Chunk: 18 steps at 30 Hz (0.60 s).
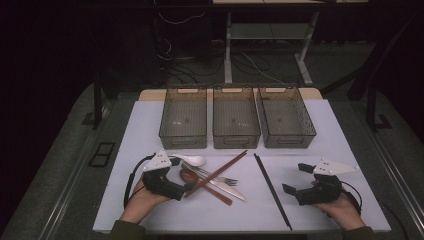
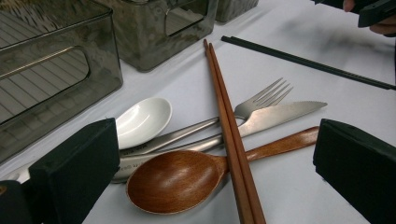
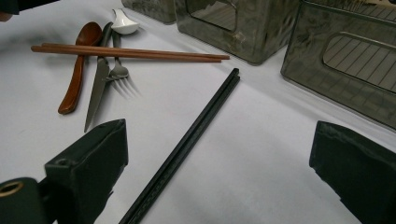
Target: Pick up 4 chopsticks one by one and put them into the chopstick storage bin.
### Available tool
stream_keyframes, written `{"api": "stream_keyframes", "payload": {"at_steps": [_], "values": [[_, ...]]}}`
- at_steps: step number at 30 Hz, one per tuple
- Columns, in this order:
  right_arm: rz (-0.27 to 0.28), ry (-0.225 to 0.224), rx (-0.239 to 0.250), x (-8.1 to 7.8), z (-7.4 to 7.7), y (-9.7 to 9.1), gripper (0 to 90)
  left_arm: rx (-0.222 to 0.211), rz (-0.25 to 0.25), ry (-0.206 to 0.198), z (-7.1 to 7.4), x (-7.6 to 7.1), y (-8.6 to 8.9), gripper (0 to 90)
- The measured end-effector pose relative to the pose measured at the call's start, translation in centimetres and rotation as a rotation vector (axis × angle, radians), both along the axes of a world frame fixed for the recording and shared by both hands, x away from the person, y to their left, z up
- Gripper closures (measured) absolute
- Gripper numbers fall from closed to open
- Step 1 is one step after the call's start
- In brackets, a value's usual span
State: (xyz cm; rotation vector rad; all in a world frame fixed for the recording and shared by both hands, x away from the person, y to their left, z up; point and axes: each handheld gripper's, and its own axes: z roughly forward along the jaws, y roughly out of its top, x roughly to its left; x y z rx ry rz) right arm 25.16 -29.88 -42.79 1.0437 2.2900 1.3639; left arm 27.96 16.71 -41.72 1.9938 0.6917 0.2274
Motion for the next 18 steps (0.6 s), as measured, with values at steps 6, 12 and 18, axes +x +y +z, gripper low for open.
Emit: {"api": "stream_keyframes", "payload": {"at_steps": [6,12,18], "values": [[0.005,0.007,0.007,-0.07,-0.01,-0.03,4.0,-0.008,0.003,0.010,0.02,0.01,0.02,0.0],[0.015,-0.004,-0.007,-0.17,-0.05,0.21,4.0,0.010,-0.005,0.005,0.28,0.04,-0.06,0.0],[0.012,-0.003,-0.003,-0.22,-0.01,0.39,4.0,0.007,-0.005,0.004,0.34,0.09,-0.30,0.0]]}}
